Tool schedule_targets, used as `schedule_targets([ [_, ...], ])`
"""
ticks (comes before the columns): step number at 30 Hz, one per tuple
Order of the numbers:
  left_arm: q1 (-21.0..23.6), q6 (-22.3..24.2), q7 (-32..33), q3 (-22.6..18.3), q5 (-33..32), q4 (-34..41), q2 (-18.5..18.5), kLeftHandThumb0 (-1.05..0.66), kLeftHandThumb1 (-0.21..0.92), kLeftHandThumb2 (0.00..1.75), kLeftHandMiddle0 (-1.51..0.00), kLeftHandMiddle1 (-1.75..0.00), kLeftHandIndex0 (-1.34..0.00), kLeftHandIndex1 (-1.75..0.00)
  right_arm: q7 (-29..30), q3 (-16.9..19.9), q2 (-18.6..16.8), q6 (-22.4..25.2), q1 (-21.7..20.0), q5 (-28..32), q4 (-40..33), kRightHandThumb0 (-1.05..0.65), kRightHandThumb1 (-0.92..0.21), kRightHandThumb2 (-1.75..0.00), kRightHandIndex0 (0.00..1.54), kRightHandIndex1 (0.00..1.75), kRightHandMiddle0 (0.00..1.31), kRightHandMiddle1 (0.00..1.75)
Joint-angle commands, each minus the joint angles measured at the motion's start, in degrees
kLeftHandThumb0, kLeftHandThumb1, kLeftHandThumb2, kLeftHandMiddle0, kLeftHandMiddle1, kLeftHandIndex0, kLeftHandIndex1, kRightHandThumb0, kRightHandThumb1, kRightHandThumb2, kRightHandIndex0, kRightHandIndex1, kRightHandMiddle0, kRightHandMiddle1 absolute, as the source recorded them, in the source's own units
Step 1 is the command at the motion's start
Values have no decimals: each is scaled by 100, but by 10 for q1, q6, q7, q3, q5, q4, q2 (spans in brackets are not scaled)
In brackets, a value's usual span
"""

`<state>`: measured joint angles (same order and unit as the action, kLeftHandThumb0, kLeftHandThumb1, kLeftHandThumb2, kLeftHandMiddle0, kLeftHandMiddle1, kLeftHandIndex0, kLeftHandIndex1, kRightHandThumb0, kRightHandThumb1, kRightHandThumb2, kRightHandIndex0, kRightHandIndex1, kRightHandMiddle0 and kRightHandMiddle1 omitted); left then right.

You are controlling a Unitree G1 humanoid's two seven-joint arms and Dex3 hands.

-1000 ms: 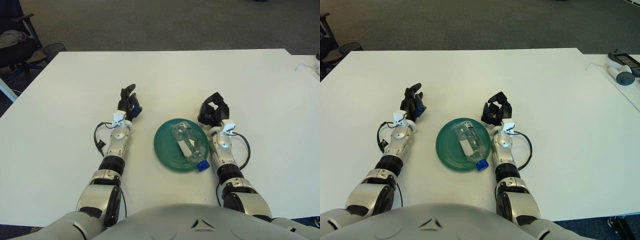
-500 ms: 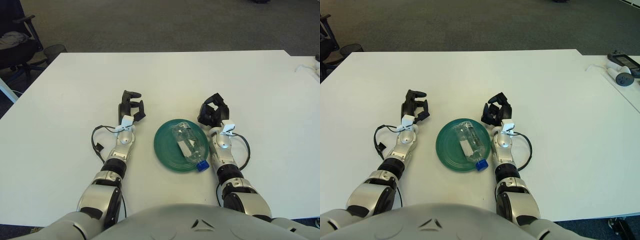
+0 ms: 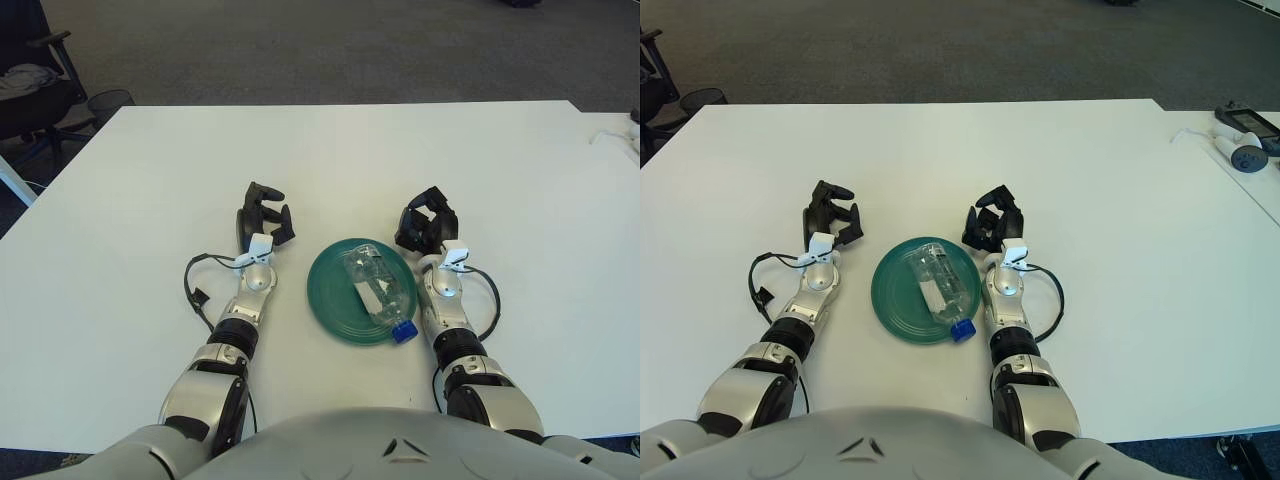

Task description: Put the bottle into the plate.

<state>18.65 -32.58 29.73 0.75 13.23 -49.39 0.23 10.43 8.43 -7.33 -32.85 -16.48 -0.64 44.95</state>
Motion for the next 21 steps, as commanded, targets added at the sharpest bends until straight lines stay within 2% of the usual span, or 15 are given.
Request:
schedule_targets([
  [1, -33, 15, -15, -2, -12, -28, 12, -46, 34, 128, -115, -175, -58, -175, 3, 6, -2, 15, 67, 8, 57, -48, -28, -135, 116, 175, 63, 175],
  [21, -50, 10, -69, -21, -60, 6, 29, -46, 32, 131, -116, -175, -60, -175, 2, 6, 0, 15, 65, 9, 62, -48, -28, -135, 115, 175, 63, 175],
])
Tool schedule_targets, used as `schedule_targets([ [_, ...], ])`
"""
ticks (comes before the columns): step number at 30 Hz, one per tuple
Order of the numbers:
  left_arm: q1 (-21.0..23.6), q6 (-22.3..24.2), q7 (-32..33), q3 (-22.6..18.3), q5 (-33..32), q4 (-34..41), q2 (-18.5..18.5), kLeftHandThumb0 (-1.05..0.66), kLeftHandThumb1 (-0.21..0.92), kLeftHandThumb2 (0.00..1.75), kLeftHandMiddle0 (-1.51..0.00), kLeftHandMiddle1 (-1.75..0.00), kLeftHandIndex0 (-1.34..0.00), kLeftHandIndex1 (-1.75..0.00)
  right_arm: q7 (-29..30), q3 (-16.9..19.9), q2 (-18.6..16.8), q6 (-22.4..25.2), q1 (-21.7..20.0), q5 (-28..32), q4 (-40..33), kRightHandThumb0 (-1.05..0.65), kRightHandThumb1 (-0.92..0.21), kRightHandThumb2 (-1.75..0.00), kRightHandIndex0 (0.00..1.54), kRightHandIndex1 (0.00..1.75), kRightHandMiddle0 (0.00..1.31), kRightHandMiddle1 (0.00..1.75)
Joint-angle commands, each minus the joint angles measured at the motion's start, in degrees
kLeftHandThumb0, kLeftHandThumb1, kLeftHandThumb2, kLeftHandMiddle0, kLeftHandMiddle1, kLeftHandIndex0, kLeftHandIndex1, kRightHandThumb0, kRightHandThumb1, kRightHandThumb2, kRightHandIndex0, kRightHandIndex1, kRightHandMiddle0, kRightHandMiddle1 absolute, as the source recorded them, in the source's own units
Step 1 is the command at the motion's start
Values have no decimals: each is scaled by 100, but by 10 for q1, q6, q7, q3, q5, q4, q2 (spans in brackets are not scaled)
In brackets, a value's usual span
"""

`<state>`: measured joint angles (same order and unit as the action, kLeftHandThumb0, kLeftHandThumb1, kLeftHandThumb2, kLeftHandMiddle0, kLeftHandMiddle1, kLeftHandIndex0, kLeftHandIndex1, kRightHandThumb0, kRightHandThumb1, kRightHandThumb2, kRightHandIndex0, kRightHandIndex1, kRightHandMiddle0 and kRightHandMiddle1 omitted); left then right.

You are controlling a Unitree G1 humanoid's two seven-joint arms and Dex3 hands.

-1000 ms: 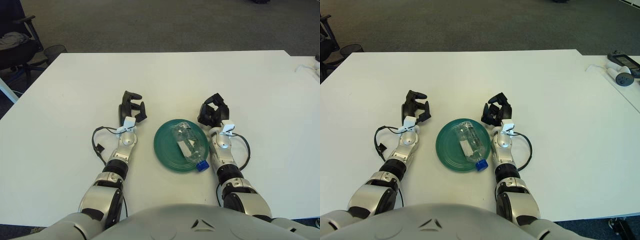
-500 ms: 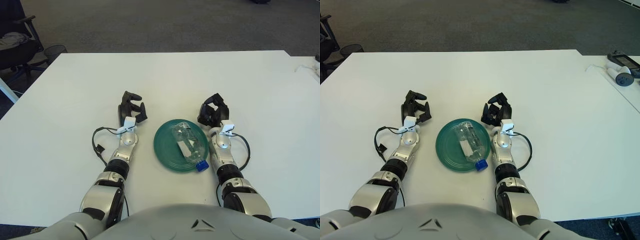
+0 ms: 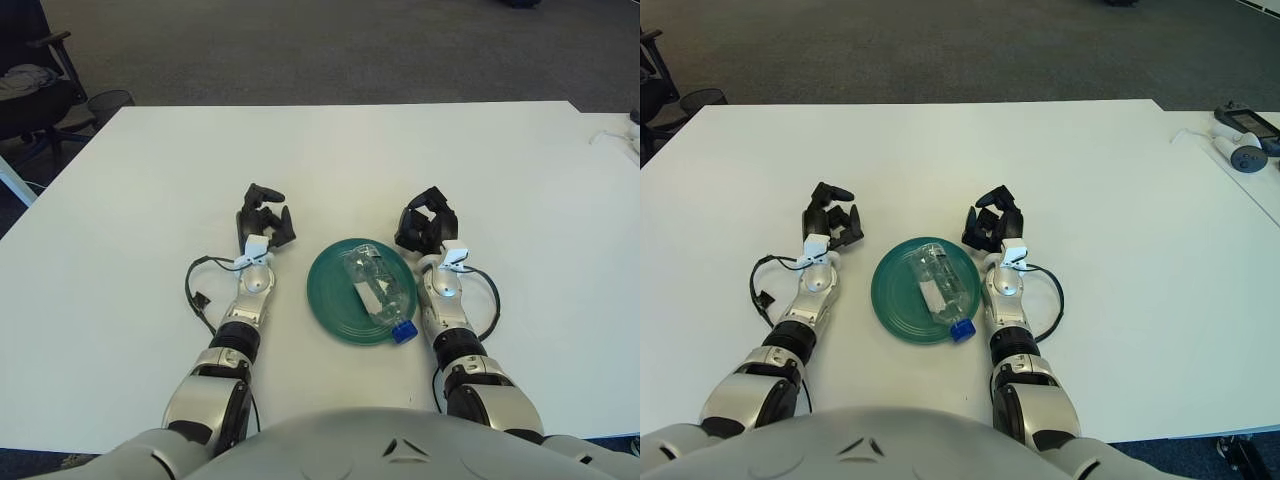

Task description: Put the bottle into the plate.

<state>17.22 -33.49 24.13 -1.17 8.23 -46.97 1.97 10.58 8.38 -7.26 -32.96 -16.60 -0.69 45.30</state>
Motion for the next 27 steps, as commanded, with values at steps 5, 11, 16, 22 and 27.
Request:
schedule_targets([
  [5, -43, 15, -46, -6, -31, -2, 15, -47, 31, 131, -116, -175, -60, -175, -2, 8, -2, 15, 67, 13, 58, -48, -28, -135, 114, 175, 63, 175],
  [11, -87, 83, -179, 7, -108, 112, 20, -47, 30, 133, -117, -175, -62, -175, -12, 10, -3, 14, 70, 19, 52, -48, -28, -135, 115, 175, 63, 175],
  [16, -134, 172, -237, 23, -124, 219, 2, -47, 29, 134, -118, -175, -62, -175, -23, 11, -6, 12, 75, 24, 45, -48, -29, -135, 116, 175, 63, 175],
  [22, -201, 322, -243, 47, -99, 391, -19, -48, 29, 135, -118, -175, -63, -175, -22, 11, -5, 9, 79, 21, 40, -47, -29, -134, 117, 175, 62, 175],
  [27, -225, 410, -230, 52, -85, 468, -18, -48, 29, 135, -118, -175, -63, -175, -29, 13, -9, 9, 82, 28, 35, -47, -29, -134, 117, 175, 62, 175],
])
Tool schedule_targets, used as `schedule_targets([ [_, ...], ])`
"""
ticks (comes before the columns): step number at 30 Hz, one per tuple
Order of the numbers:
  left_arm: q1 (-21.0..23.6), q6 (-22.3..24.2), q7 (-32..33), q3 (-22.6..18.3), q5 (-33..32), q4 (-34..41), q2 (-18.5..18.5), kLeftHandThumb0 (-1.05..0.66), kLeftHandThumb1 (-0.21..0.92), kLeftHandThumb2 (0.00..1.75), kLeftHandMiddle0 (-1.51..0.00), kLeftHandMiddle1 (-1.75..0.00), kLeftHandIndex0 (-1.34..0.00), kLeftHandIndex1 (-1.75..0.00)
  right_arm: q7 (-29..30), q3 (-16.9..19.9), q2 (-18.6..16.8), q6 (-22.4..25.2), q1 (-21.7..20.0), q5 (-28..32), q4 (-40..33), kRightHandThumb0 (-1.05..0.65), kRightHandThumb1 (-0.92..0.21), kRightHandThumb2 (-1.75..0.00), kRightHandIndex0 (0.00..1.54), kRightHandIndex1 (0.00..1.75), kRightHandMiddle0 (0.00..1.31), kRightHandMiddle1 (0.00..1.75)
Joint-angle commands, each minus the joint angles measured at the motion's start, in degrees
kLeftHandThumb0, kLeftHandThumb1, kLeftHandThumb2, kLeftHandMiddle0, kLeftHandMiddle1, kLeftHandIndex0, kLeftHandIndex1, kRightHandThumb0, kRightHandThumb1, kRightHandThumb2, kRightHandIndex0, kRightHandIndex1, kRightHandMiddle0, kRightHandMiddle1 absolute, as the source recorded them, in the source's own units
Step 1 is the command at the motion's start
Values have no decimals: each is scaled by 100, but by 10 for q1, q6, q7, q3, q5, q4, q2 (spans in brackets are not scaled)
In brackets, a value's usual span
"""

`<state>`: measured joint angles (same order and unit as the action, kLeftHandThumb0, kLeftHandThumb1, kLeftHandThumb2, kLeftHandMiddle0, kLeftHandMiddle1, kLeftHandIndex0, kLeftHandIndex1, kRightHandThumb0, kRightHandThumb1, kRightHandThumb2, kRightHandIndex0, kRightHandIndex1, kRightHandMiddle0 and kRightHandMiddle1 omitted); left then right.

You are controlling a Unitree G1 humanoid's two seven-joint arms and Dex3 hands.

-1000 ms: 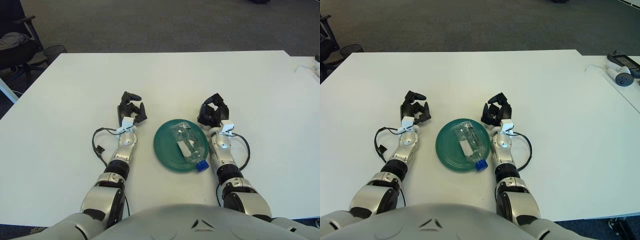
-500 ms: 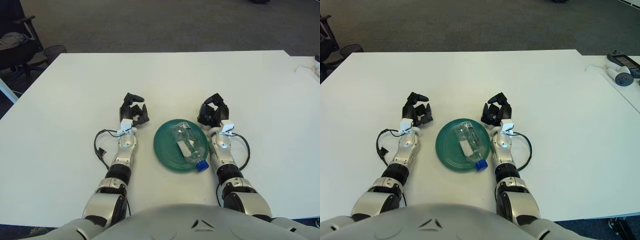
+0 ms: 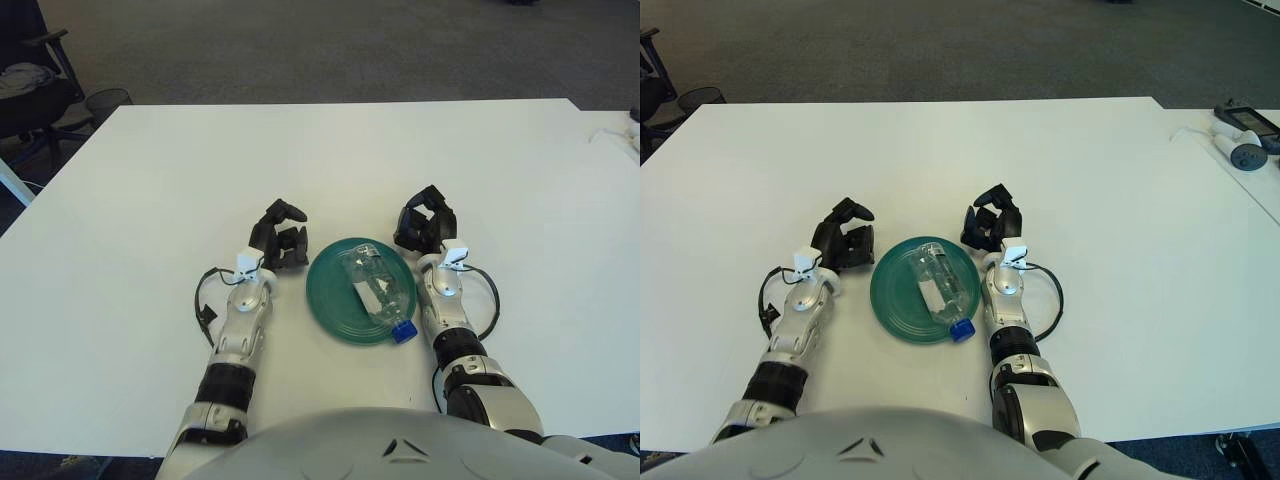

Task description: Put the bottle into the plate.

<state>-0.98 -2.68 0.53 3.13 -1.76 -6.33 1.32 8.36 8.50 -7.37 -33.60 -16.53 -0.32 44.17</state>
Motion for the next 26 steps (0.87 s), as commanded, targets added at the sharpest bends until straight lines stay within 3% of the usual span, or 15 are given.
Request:
schedule_targets([
  [1, -48, 119, 10, 10, 20, 77, -10, -48, 29, 135, -118, -175, -63, -175, -9, 12, -9, 15, 82, 26, 44, -47, -29, -134, 117, 175, 62, 175],
  [8, -67, 167, 17, 13, 38, 121, -11, -47, 29, 135, -118, -175, -63, -175, -15, 13, -12, 18, 85, 32, 37, -47, -30, -133, 118, 175, 61, 175],
  [26, -74, 146, 49, 4, 59, 112, 5, -47, 29, 134, -118, -175, -62, -175, 9, -1, 7, 27, 101, 11, 11, -48, -29, -134, 112, 175, 63, 175],
])
